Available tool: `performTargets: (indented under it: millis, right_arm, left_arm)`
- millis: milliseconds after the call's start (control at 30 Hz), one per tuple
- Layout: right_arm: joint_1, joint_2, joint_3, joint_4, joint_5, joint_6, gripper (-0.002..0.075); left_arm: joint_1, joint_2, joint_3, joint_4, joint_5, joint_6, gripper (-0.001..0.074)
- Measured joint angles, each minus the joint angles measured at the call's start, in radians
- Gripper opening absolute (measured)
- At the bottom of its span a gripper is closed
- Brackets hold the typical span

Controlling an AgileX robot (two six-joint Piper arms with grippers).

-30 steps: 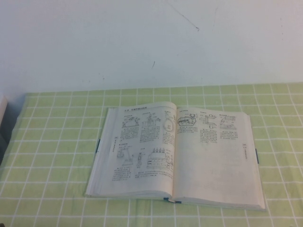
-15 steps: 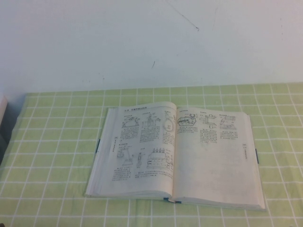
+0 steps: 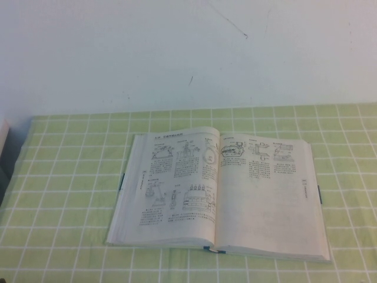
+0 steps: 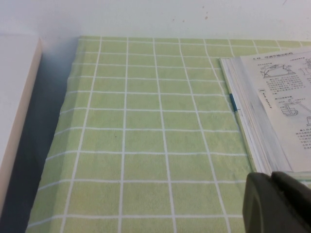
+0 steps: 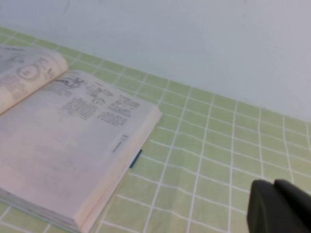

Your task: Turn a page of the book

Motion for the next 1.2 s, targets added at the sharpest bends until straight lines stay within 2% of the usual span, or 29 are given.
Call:
performTargets:
  millis: [300,633,1200]
  right_arm:
    - [-0.129,-0.124,0.207,-0.04,-0.043,0.096,-0.0003]
    - [-0.135,-0.126,0.209,-0.058,-0.004,0.172,-0.0003]
    - [-0.135,-0.126,0.209,-0.068,-0.004,0.183,-0.0003]
  left_arm:
    - [0.0,-0.002,-0.002,0.0,0.004,0.0,-0.0003]
    - [0.0,-0.002,-0.002,0.0,0.006,-0.002,-0.0003]
    - [0.0,-0.002,-0.002,0.0,0.006,-0.006,-0.0003]
